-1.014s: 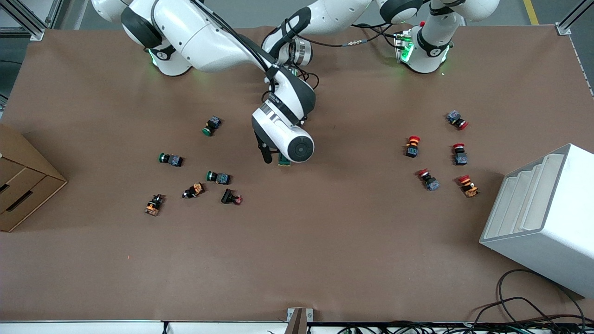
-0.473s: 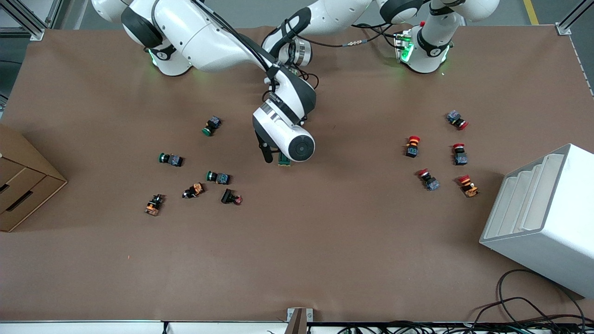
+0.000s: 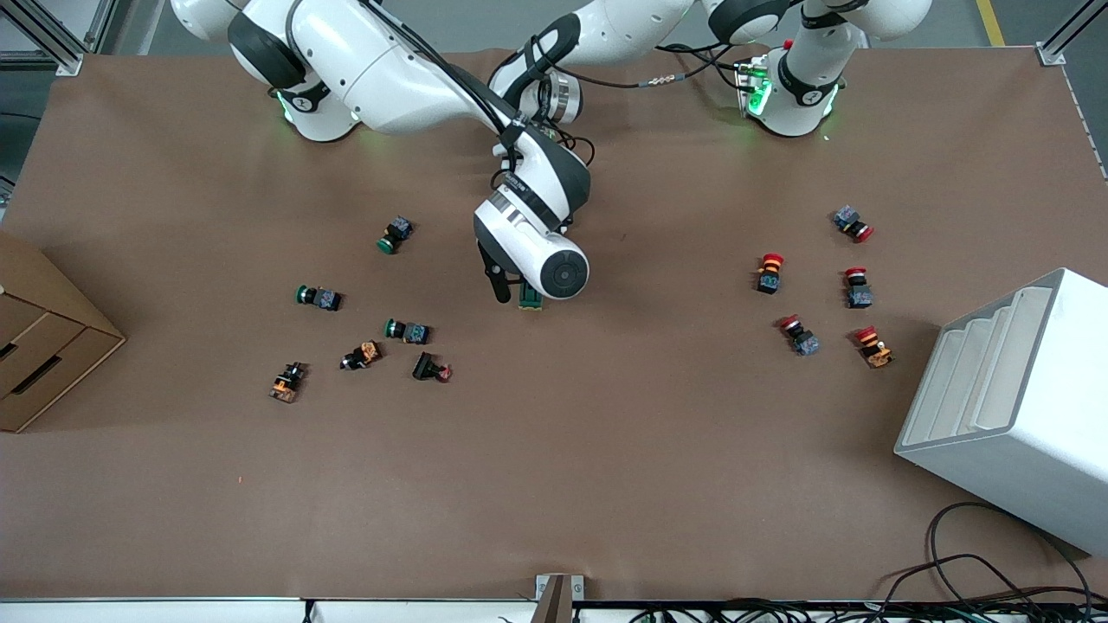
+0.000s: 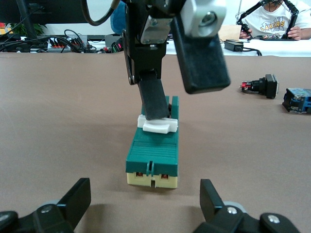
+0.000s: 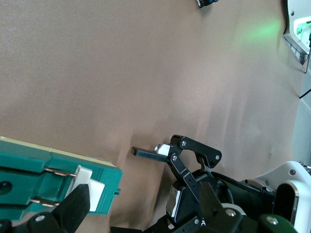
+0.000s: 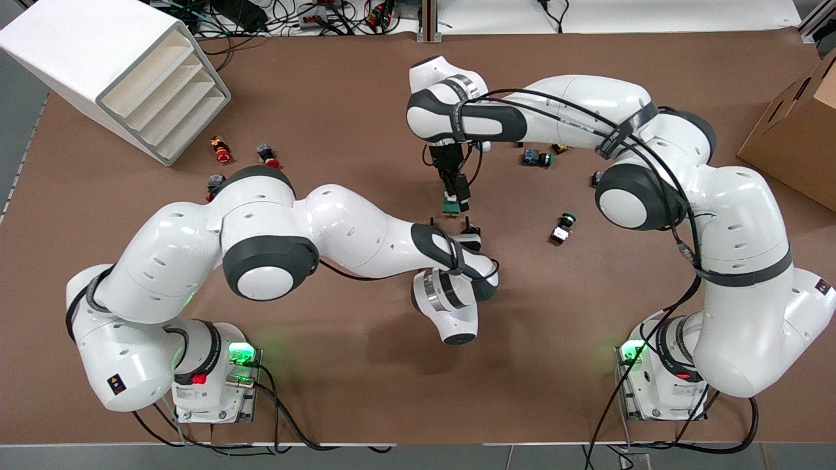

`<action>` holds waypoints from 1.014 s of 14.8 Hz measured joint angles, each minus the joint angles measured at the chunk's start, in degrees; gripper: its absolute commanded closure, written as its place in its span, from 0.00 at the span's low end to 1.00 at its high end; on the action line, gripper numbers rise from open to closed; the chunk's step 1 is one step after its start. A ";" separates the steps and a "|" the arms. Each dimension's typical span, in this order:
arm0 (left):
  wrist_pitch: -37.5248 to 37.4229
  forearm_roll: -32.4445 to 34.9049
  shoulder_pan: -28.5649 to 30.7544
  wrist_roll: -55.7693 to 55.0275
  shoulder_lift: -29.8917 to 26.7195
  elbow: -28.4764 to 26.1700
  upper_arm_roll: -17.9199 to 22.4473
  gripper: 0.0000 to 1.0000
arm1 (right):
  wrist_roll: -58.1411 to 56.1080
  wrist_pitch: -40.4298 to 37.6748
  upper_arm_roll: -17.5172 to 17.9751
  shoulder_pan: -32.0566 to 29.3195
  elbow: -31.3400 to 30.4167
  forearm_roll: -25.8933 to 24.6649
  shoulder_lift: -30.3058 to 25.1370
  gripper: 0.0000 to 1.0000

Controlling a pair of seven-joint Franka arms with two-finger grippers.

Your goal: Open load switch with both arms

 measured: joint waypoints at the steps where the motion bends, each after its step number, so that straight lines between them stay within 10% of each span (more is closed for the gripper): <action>1: 0.00 0.00 0.00 0.00 0.00 0.00 0.00 0.01 | 0.00 0.00 -0.01 -0.02 0.05 0.00 -0.03 0.00; 7: 0.00 0.00 -0.01 0.00 0.00 0.01 -0.01 0.01 | -8.73 -5.15 -0.53 -3.51 4.35 -0.71 -1.76 0.00; 15: 0.00 -6.26 0.06 4.09 -0.40 1.69 -2.27 0.01 | -53.67 -9.07 -0.93 -18.89 7.17 -11.78 -10.37 0.00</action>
